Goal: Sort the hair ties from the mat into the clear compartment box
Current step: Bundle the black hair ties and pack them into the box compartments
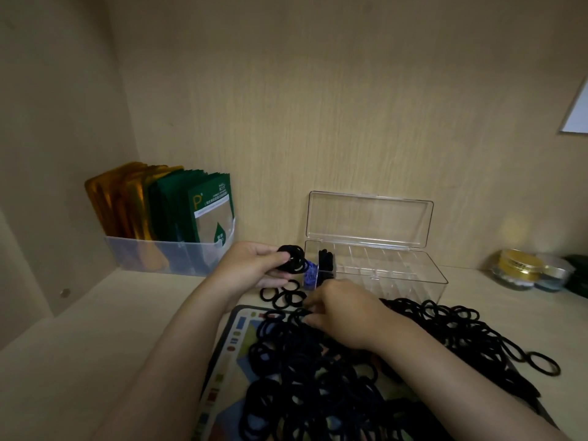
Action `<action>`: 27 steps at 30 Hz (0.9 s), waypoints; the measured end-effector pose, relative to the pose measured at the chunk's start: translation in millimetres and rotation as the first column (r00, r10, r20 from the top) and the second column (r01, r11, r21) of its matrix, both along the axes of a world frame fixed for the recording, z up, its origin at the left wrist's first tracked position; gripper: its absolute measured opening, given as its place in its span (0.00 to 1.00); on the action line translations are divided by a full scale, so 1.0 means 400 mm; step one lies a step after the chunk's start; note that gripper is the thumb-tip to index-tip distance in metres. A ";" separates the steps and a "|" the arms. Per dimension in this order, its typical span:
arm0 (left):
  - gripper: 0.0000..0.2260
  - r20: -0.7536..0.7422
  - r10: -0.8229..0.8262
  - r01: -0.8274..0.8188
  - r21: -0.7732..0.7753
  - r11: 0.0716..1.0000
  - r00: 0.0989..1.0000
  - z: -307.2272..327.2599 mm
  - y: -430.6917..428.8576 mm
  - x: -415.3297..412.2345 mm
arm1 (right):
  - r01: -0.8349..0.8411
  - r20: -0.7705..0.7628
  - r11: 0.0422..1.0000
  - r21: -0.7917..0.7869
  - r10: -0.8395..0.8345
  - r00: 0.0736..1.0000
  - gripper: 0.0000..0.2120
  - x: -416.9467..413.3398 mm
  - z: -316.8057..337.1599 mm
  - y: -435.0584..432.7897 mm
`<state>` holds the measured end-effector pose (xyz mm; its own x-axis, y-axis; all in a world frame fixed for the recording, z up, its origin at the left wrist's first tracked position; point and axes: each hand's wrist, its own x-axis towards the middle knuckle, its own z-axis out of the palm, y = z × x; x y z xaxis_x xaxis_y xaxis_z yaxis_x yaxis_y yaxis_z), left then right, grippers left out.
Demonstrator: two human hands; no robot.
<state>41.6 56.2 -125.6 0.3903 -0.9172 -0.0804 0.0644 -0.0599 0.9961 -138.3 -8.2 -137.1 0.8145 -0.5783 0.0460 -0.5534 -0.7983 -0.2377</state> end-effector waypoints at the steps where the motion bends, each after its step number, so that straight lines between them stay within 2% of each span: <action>1: 0.14 0.017 -0.006 0.006 0.002 1.000 1.000 -0.001 -0.001 -0.003 | 0.003 0.012 1.000 0.015 -0.003 1.000 0.11 0.002 -0.002 0.002; 6: 0.09 0.093 -0.046 0.043 0.029 0.999 0.995 -0.007 -0.003 -0.013 | 0.071 0.080 0.995 0.075 -0.077 0.994 0.08 0.012 -0.006 0.006; 13: 0.06 0.155 -0.023 0.018 0.033 0.999 0.988 -0.013 -0.011 -0.015 | 0.119 0.108 0.993 -0.022 -0.116 0.987 0.08 0.002 -0.001 -0.003; 16: 0.05 0.189 -0.013 0.006 0.036 0.999 0.982 -0.019 -0.016 -0.017 | 0.132 0.267 0.984 0.116 -0.159 0.950 0.08 -0.019 0.042 -0.023; 18: 0.04 0.218 -0.014 0.004 0.043 0.999 0.976 -0.024 -0.020 -0.026 | 0.085 0.426 0.952 0.294 -0.210 0.880 0.06 -0.031 0.076 -0.030; 20: 0.04 0.191 -0.041 0.034 0.043 0.998 0.981 -0.026 -0.027 -0.044 | 0.077 0.520 0.926 0.370 -0.276 0.808 0.06 -0.036 0.094 -0.034; 27: 0.14 -0.048 -0.178 0.178 -0.011 0.984 0.983 -0.020 -0.030 -0.095 | 0.207 0.551 0.967 0.148 -0.255 0.794 0.04 -0.038 0.062 -0.035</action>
